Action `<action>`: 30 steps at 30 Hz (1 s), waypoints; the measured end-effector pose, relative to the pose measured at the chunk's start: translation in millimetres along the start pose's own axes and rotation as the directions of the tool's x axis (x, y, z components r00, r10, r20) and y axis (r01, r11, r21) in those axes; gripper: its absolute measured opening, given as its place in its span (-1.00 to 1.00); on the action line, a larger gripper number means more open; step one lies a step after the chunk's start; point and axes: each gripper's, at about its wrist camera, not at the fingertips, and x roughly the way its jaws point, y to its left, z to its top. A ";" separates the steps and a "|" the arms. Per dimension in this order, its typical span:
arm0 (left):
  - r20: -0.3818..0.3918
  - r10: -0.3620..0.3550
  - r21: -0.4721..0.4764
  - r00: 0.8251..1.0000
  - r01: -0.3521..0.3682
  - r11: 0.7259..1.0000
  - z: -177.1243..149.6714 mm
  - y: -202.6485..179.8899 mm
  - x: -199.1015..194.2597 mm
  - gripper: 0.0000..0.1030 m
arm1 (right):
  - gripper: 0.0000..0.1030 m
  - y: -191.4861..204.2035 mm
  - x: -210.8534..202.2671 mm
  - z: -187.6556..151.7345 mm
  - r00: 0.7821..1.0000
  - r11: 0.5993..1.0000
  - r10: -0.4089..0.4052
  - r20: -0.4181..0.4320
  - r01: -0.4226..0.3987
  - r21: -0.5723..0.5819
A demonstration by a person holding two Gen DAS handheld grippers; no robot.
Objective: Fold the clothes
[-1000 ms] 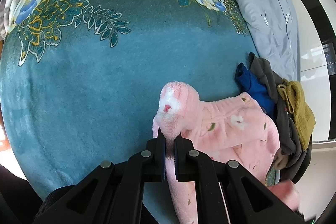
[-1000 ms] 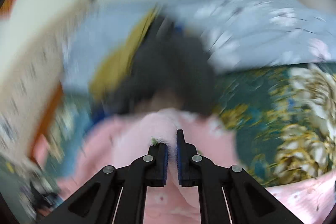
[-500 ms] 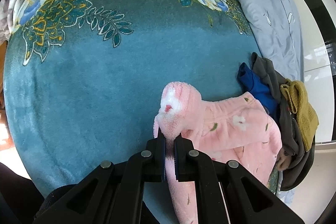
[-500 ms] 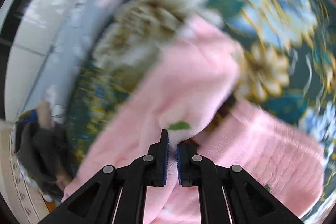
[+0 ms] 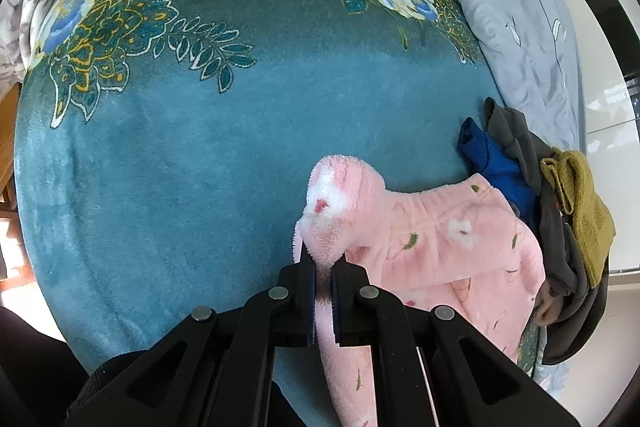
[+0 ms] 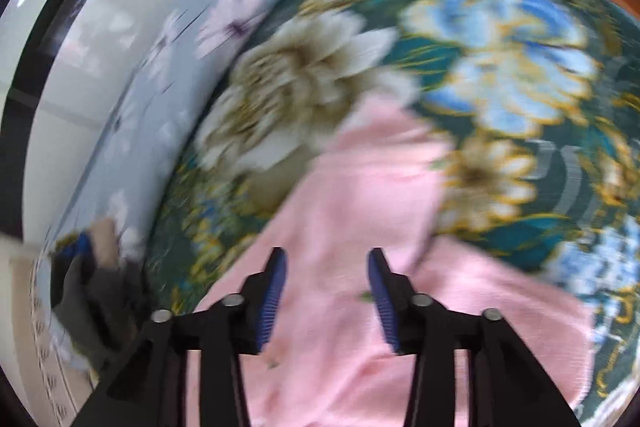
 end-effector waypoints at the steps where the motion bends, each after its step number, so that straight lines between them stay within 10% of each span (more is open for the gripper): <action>1: 0.003 0.002 0.000 1.000 -0.002 1.000 -0.5 0.2 -1.0 -0.90 | 0.08 9.4 8.3 -0.7 0.999 0.999 -0.027 -0.017 0.026 -0.026; 7: 0.017 0.012 0.003 1.000 -0.012 1.000 -4.1 0.6 -4.7 -0.90 | 0.04 17.2 47.1 3.1 0.946 0.946 -0.324 -0.020 0.325 0.015; 11: 0.012 0.028 0.013 1.000 -0.028 1.000 -3.8 -1.9 -3.2 -0.90 | -0.80 17.4 43.1 18.0 0.949 0.947 -0.312 -0.038 0.314 0.063; 15: 0.010 0.037 0.015 0.999 -0.037 0.999 -3.7 -4.1 -3.5 -0.90 | -0.83 33.0 -8.2 49.6 0.997 0.996 0.024 0.074 -0.031 0.087; 18: 0.017 0.024 0.005 1.000 -0.025 1.000 -4.8 -2.4 -4.9 -0.90 | -0.84 39.0 -72.6 61.0 0.926 0.953 0.294 0.238 -0.303 0.001; 22: 0.011 0.011 -0.006 1.000 -0.011 1.000 -4.6 -2.4 -3.4 -0.90 | -0.84 8.7 -61.0 59.6 0.963 0.990 0.133 0.233 -0.141 0.017; 25: 0.004 0.020 0.006 1.000 -0.020 1.000 -4.6 -4.7 -3.3 -0.90 | -0.84 -34.0 3.9 49.8 0.999 0.989 -0.028 0.025 0.024 0.145; 30: 0.011 0.009 -0.004 1.000 -0.009 1.000 -6.3 -1.9 -6.2 -0.90 | -0.82 -70.0 26.4 24.1 0.999 0.948 -0.036 0.019 0.028 0.316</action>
